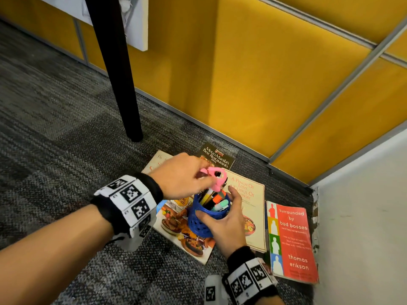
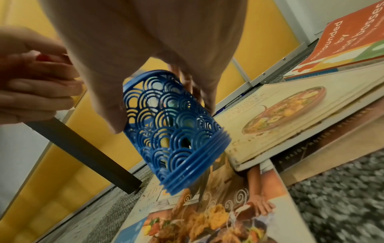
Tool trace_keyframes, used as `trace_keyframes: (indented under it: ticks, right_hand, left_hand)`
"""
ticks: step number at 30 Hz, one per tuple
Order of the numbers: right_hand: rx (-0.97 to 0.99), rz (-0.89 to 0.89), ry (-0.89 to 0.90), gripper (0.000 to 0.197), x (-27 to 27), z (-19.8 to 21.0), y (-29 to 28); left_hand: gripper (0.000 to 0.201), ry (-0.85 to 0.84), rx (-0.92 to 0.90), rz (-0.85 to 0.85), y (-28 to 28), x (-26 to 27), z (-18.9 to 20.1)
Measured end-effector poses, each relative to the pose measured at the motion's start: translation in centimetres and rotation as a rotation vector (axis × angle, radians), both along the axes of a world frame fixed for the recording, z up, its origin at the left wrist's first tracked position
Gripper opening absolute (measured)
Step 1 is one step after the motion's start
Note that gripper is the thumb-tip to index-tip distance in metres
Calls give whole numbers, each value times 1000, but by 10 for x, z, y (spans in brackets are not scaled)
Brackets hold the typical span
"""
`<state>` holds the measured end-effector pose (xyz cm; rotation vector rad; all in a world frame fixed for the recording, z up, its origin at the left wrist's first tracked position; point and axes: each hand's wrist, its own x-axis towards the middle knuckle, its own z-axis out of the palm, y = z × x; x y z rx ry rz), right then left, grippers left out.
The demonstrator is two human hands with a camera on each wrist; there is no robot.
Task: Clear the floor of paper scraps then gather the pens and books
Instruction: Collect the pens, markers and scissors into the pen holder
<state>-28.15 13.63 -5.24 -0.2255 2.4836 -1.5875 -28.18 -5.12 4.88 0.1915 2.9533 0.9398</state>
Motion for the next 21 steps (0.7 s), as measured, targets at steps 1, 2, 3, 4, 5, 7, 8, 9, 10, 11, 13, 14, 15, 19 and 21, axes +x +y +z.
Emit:
trace_keyframes:
  ticks: [1,2,3,4,5,7,8,9,10,11,13,14,15,19,21]
  right_hand:
    - [-1,4,-2,102,1,2,-1]
    - [-6,10,2,100,0,4,-2]
    - [-18,20,7,97,0,5,-2]
    - [-28,29,15,94,0,7,-2]
    - [-34,36,25,92,-1,7,-2]
    - [-47,43,23,94,-5,6,-2]
    - [-60,43,8,97,-7,6,-3]
    - [-75,46,-5,99,-10,6,-3]
    - [-77,55,-19,100,-15,6,-3]
    - [-70,75,-38,99,-20,8,-3]
    - [-59,114,-64,95,-33,21,-1]
    - [-47,134,-73,92,-38,33,1]
    - [-20,148,-80,88,-43,47,3]
    - [77,197,-89,81,-57,125,12]
    - [110,206,-121,91,-61,177,17]
  left_hand:
    - [38,-6,-39,-20,3,-1,-3]
    - [36,-19,-41,-28,4,-2,-7]
    - [34,-26,-8,-32,5,-3,-11]
    - [33,-25,46,-32,5,-3,-15]
    - [34,-20,105,-26,5,-5,-19]
    - [41,-3,189,15,2,-9,-25]
    - [46,2,214,49,1,-13,-27]
    - [49,1,239,88,-1,-18,-30]
    - [51,-13,270,133,-5,-25,-33]
    - [52,-42,309,178,-7,-30,-35]
    - [54,-137,354,206,-12,-43,-36]
    - [49,-199,357,192,-14,-49,-33]
    - [43,-263,352,170,-16,-53,-28]
    - [84,-476,317,121,-12,-65,37]
    - [85,-533,350,119,-2,-68,88]
